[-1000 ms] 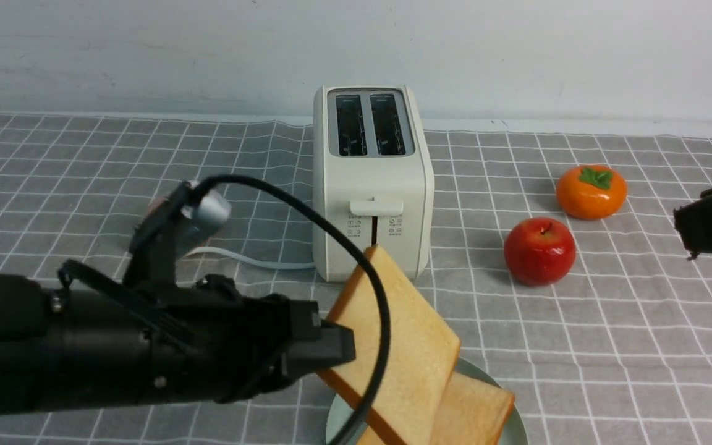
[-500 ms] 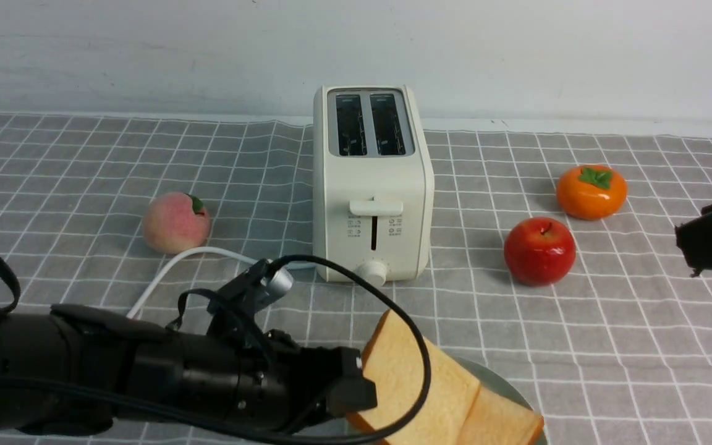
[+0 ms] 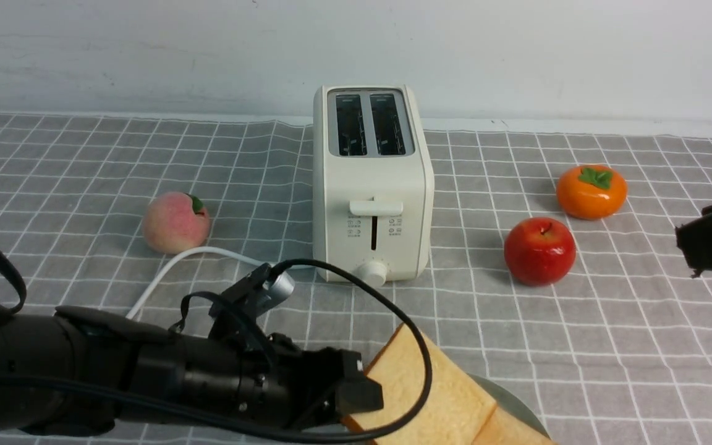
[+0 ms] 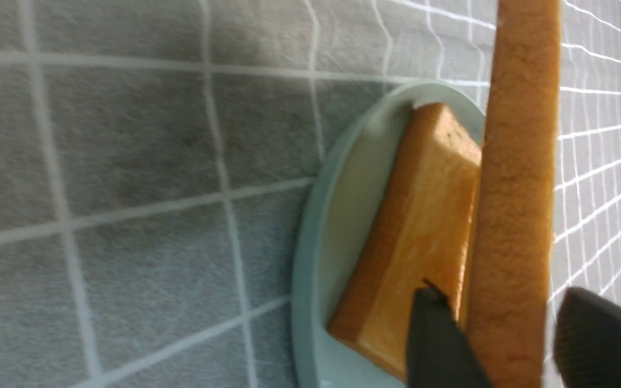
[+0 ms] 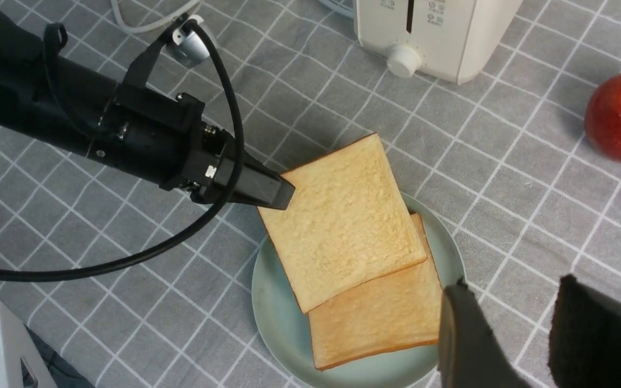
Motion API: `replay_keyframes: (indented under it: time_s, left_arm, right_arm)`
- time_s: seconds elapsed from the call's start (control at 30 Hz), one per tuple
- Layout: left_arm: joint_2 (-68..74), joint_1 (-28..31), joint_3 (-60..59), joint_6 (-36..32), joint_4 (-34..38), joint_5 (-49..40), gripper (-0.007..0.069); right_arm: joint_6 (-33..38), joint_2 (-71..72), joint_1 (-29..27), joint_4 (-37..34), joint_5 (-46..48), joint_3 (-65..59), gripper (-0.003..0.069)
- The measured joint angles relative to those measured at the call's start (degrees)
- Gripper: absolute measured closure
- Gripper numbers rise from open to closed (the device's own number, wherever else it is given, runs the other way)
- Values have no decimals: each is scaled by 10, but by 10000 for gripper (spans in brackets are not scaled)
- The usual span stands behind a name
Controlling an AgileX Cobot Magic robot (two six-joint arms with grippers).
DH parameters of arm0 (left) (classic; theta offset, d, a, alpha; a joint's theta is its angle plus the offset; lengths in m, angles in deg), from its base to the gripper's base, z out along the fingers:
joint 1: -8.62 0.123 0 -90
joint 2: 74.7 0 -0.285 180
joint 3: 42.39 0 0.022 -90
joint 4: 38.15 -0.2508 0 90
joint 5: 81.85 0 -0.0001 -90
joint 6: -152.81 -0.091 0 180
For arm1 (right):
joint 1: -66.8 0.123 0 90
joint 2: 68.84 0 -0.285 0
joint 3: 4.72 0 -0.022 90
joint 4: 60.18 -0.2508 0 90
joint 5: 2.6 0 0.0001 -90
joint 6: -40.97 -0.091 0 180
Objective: Take toasted bread from bread machine on grey coffee table place on plate.
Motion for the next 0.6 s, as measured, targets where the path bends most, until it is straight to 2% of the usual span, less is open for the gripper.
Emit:
replay_keyframes:
  time_s: [0.07, 0.1, 0.13, 0.17, 0.23, 0.27, 0.33, 0.37, 0.47, 0.53, 0.57, 0.6]
  left_arm:
    - [0, 0, 1, -5, 0, 6, 165]
    - [0, 0, 2, -7, 0, 8, 142]
    - [-1, 0, 10, -14, -3, 19, 56]
    - [-5, 0, 17, -15, -19, 36, 2]
    - [-14, 0, 30, -15, -53, 56, -27]
    - [-18, 1, 34, -15, -66, 58, -29]
    - [-55, 2, 66, 14, -192, 74, -25]
    - [-58, 3, 69, 19, -201, 74, -20]
    - [-104, 40, 116, 135, -371, 23, 61]
    - [-122, 72, 150, 223, -451, -26, 134]
    - [-126, 81, 158, 233, -471, -40, 144]
    - [-139, 111, 185, 308, -536, -95, 215]
  right_arm:
    - [1, 0, 0, 2, 0, 0, 419]
    - [1, 0, 0, 3, 0, 0, 419]
    - [2, 0, 0, 9, 0, 0, 419]
    - [2, 0, 0, 19, 0, 0, 419]
    - [0, 0, 0, 29, 0, 0, 419]
    - [0, 0, 0, 31, 0, 0, 419]
    - [-19, 3, 0, 52, -4, 0, 419]
    - [-19, 3, 0, 54, -4, 0, 419]
    - [-55, 14, 0, 77, -30, 0, 419]
    - [-69, 20, 0, 86, -46, 0, 419]
    - [-70, 21, 0, 87, -47, 0, 419]
    - [-78, 24, 0, 91, -55, 0, 419]
